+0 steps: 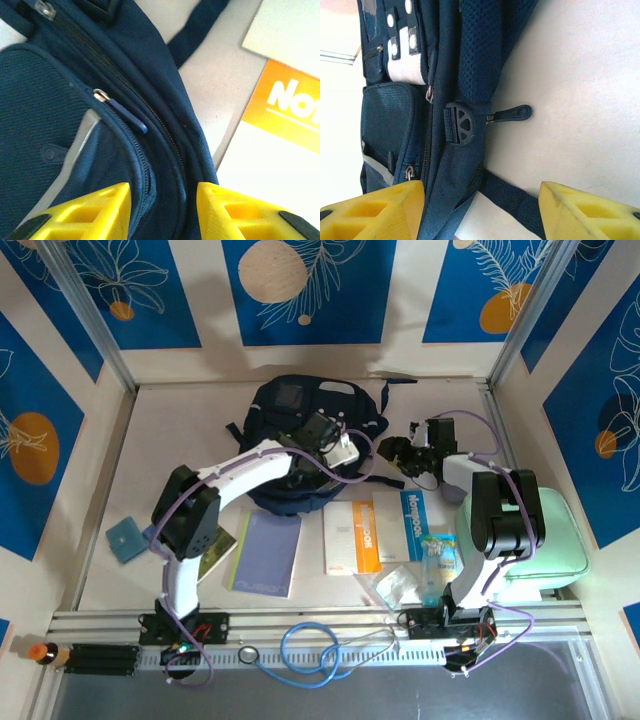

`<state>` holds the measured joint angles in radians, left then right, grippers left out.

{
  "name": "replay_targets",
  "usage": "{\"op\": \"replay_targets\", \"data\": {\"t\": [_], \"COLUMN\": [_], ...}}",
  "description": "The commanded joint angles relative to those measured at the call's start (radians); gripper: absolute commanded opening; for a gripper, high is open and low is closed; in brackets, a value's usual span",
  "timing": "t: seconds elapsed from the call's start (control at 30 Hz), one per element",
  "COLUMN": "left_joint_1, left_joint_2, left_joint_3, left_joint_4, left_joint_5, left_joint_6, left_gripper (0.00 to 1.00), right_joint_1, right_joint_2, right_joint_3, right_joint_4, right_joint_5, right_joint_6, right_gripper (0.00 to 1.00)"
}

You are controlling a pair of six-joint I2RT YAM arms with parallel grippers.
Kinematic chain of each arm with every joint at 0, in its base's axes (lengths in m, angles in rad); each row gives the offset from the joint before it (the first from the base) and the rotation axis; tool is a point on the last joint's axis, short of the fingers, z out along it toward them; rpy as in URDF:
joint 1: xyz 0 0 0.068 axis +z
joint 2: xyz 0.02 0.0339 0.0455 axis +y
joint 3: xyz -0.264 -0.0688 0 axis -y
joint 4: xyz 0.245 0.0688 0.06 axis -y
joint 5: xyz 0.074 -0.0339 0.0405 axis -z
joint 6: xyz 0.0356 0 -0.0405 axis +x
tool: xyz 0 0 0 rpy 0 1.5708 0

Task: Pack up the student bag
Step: Unzip the student bag at the top-center of the table.

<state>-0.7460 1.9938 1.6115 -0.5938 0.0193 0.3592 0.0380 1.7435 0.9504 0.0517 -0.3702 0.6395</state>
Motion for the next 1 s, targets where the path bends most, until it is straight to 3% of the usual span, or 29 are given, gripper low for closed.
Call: {"op": "replay_targets", "data": {"t": [0.0,0.33,0.5,0.57,0.63,0.73,0.9,0.97], "left_joint_1": [-0.014,-0.02,-0.02,-0.022,-0.022,-0.021,-0.024,-0.024], "left_joint_2": [0.05,0.185,0.207,0.209,0.215,0.225,0.261,0.267], "left_joint_3": [0.083,0.222,0.263,0.266,0.28,0.292,0.323,0.334], "left_joint_4": [-0.079,-0.186,-0.223,-0.237,-0.277,-0.294,-0.296,-0.297], "left_joint_5": [-0.101,-0.234,-0.24,-0.225,-0.192,-0.204,-0.283,-0.299], "left_joint_6": [0.05,0.076,0.067,0.073,0.089,0.097,0.094,0.095], "left_gripper": [0.4,0.32,0.23,0.28,0.4,0.41,0.28,0.14], "right_joint_1": [-0.01,-0.015,-0.018,-0.02,-0.021,-0.023,-0.023,-0.023], "right_joint_2": [-0.037,-0.046,-0.049,-0.049,-0.047,-0.047,-0.047,-0.047], "right_joint_3": [-0.016,-0.022,-0.025,-0.027,-0.027,-0.027,-0.029,-0.03], "right_joint_4": [-0.011,-0.005,-0.006,-0.006,-0.007,-0.004,0.003,0.005], "right_joint_5": [-0.007,-0.007,0.0,0.005,0.007,0.007,0.007,0.008], "right_joint_6": [0.008,0.014,0.013,0.014,0.012,0.015,0.022,0.023], "right_gripper": [0.62,0.62,0.62,0.62,0.63,0.63,0.62,0.62]}}
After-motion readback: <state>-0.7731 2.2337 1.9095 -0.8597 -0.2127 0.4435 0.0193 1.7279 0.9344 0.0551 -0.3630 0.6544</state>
